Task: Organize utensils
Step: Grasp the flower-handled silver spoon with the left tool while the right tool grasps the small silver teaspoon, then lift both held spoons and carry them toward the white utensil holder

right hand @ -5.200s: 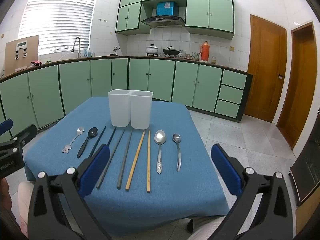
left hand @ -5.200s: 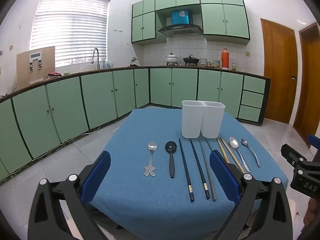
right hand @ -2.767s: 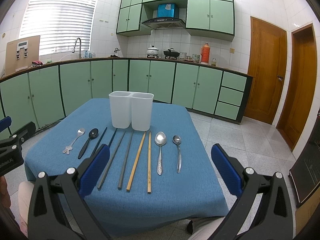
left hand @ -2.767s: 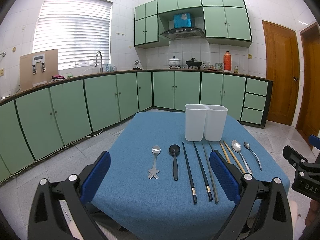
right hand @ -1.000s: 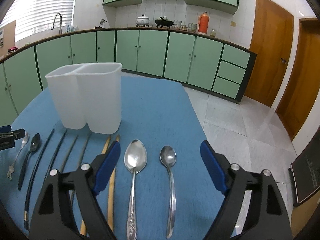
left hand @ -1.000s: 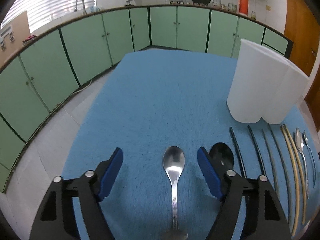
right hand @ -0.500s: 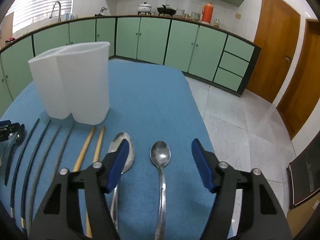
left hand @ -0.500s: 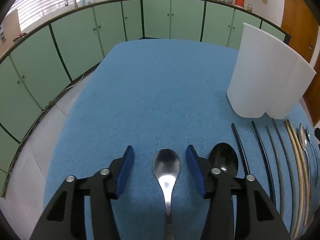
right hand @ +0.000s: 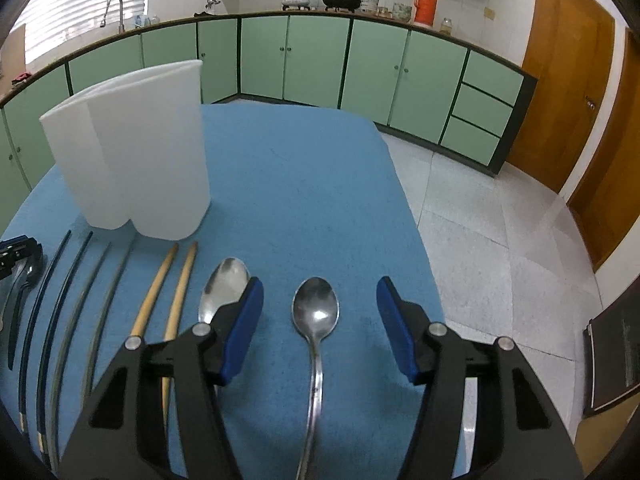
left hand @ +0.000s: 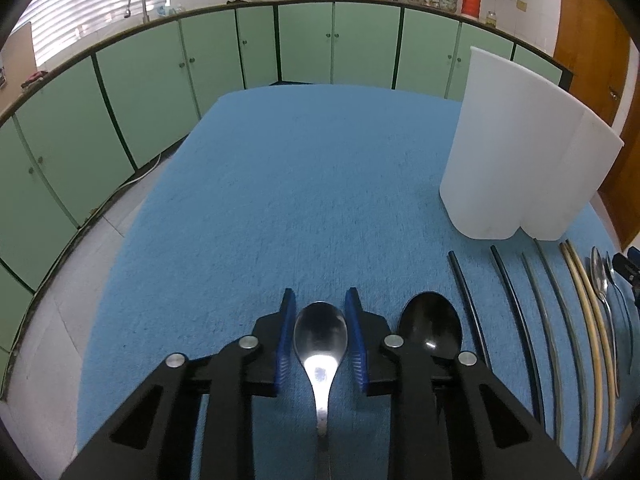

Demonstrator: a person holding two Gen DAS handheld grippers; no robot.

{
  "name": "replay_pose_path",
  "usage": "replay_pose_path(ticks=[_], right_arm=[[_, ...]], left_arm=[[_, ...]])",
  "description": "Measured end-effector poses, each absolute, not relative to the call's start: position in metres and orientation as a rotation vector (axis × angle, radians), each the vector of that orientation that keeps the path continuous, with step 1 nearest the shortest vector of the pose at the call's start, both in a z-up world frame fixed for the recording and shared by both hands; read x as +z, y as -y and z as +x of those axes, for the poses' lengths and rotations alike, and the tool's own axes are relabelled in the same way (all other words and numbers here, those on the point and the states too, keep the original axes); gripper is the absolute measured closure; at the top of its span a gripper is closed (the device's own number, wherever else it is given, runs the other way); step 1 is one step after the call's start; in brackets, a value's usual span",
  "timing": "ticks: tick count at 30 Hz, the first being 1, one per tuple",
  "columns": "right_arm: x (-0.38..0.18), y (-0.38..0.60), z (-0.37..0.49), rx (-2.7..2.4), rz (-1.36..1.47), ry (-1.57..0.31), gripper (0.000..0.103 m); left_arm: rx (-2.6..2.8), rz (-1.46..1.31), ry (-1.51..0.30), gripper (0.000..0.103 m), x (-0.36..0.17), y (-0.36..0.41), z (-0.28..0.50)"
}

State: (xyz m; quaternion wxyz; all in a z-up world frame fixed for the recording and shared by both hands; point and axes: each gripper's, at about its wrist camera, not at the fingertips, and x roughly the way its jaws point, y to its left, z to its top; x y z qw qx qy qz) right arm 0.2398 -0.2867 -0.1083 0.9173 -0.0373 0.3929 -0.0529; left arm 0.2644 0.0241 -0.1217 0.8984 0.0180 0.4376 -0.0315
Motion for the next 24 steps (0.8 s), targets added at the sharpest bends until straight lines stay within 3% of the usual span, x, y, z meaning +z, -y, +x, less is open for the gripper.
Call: replay_pose_path(ticks=[14, 24], right_arm=[[-0.119, 0.300, 0.253, -0.068, -0.002, -0.886, 0.057], [-0.120, 0.297, 0.260, -0.029, 0.019, -0.920, 0.076]], left_arm=[[-0.062, 0.058, -0.906, 0.078, -0.122, -0.022, 0.267], [-0.058, 0.061, -0.907, 0.078, -0.122, -0.021, 0.267]])
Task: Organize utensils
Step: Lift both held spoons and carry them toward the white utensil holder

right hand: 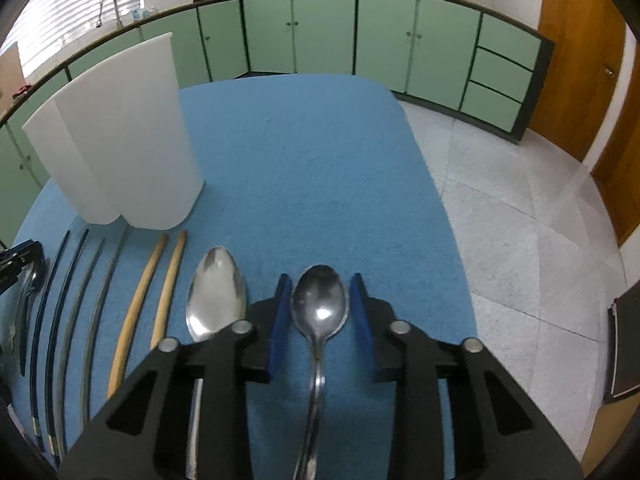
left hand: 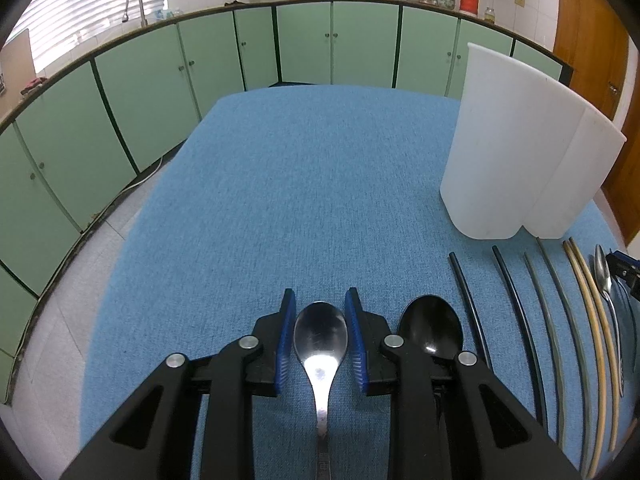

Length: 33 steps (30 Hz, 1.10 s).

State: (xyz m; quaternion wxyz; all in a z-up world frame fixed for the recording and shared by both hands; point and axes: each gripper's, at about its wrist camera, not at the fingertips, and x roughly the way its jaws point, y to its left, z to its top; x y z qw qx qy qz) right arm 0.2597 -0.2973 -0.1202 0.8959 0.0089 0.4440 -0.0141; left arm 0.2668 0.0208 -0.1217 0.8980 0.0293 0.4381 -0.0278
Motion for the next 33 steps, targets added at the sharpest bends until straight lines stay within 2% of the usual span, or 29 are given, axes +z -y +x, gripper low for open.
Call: replay_pose_path(ticks=[6, 16, 33], right_arm=[[-0.107, 0.298, 0.239, -0.009, 0.051, -0.850, 0.076], [-0.064, 0.291, 0.184, 0.044, 0.061, -0.633, 0.076], [-0.012, 0.272, 0.182, 0.121, 0.061, -0.464, 0.076]], left_arm=[[-0.073, 0.021, -0.883, 0.078, -0.117, -0.028, 0.259], [-0.120, -0.044, -0.697, 0.078, -0.090, -0.040, 0.220], [-0.141, -0.115, -0.463, 0.078, -0.047, -0.058, 0.188]])
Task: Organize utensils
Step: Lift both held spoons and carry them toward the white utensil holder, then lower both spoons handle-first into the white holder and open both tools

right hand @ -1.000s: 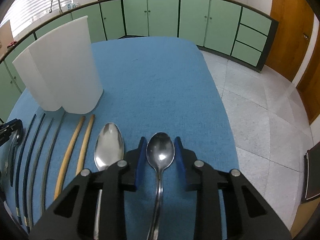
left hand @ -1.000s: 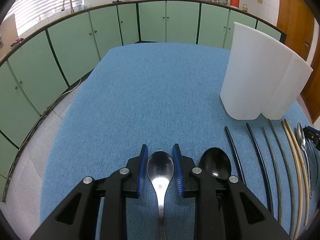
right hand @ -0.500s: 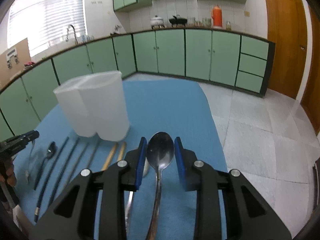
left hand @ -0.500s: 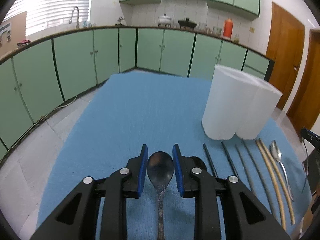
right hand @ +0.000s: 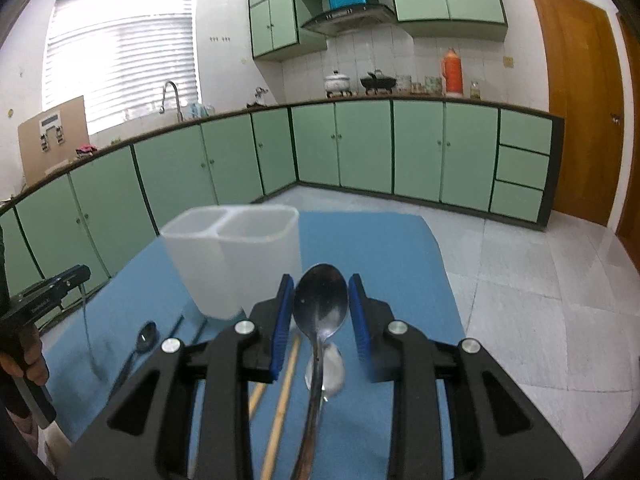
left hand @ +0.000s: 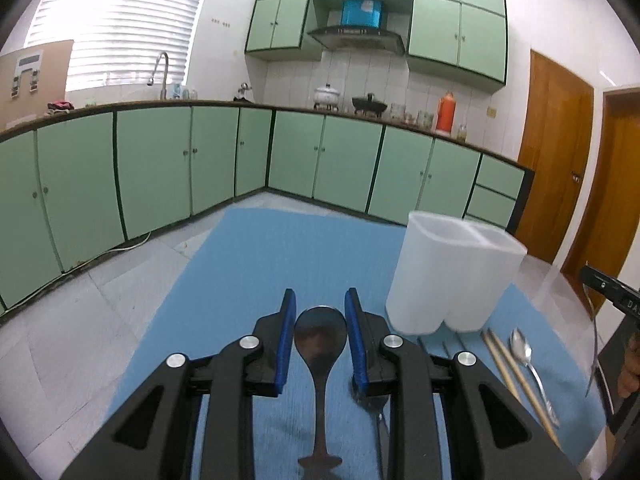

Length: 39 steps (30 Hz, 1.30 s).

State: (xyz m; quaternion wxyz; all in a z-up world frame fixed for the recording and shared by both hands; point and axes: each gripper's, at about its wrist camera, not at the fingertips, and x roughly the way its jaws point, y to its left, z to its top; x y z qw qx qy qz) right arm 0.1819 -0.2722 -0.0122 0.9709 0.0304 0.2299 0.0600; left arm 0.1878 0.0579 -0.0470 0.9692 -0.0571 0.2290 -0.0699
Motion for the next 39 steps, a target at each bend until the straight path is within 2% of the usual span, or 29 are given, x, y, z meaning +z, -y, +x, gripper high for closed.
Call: replay_pose_path(ticks=[6, 14, 30, 39], right_arm=[[0.002, 0.265, 0.191, 0.144, 0.058, -0.421, 0.076], [0.000, 0.256, 0.199, 0.163, 0.049, -0.429, 0.076], [-0.002, 0.258, 0.201, 0.156, 0.046, -0.432, 0.076], [0.010, 0.259, 0.203, 0.161, 0.035, -0.387, 0.076]], left_arm=[[-0.145, -0.131, -0.410, 0.078, -0.034, -0.058, 0.192], [-0.139, -0.120, -0.393, 0.078, -0.044, -0.053, 0.201], [-0.114, -0.139, -0.415, 0.077, -0.049, -0.049, 0.215], [-0.133, -0.148, -0.366, 0.077, -0.029, -0.051, 0.205]])
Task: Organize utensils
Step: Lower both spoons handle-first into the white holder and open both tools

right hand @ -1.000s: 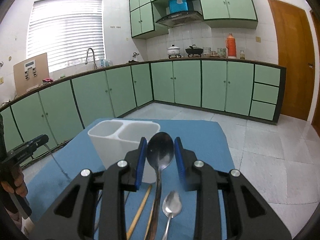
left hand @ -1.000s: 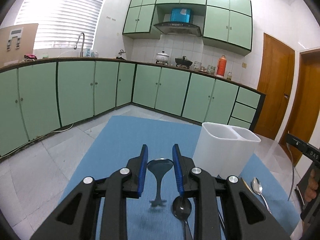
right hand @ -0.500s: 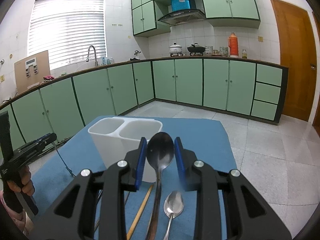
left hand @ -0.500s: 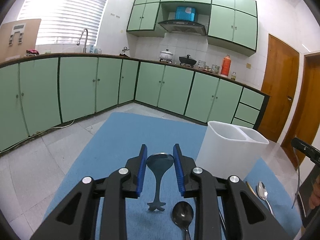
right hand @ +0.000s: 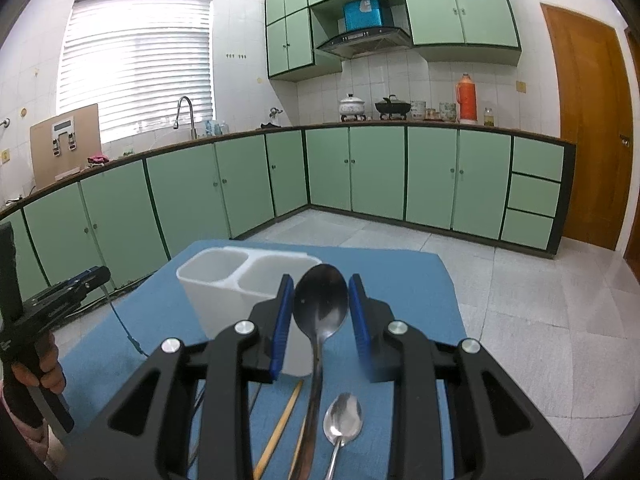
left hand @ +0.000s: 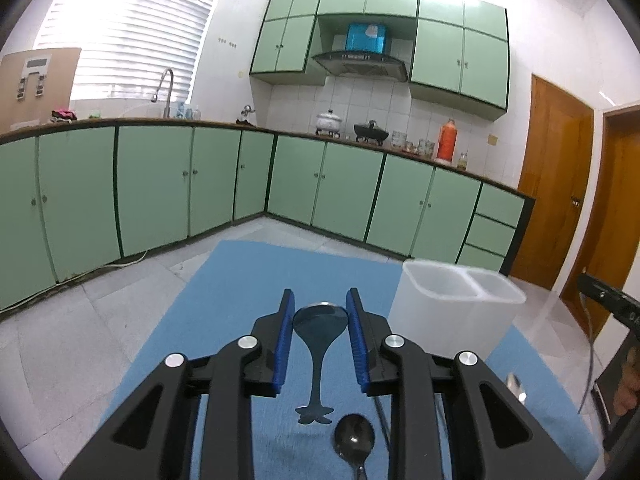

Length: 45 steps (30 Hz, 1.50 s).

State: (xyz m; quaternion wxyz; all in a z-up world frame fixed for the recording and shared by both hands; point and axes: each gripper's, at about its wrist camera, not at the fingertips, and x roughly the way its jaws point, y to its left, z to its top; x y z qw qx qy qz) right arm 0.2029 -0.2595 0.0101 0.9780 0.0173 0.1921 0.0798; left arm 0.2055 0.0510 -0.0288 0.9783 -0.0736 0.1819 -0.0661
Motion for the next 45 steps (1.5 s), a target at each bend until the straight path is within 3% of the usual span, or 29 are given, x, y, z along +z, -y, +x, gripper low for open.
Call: replay_pose_path(ticks=[12, 17, 28, 45], right_arm=[[0.064, 0.254, 0.244, 0.176, 0.077, -0.215, 0.076], [0.074, 0.243, 0.282, 0.124, 0.047, -0.140, 0.076], [0.034, 0.235, 0.337, 0.100, 0.030, -0.170, 0.076], [-0.016, 0.225, 0.325, 0.222, 0.047, -0.365, 0.073]], left_arm=[[-0.207, -0.118, -0.205, 0.077, 0.067, -0.030, 0.223], [-0.261, -0.105, -0.190, 0.077, 0.085, 0.002, 0.255], [-0.315, -0.102, -0.310, 0.077, 0.039, 0.042, 0.319], [-0.326, -0.077, -0.443, 0.077, -0.021, 0.050, 0.323]])
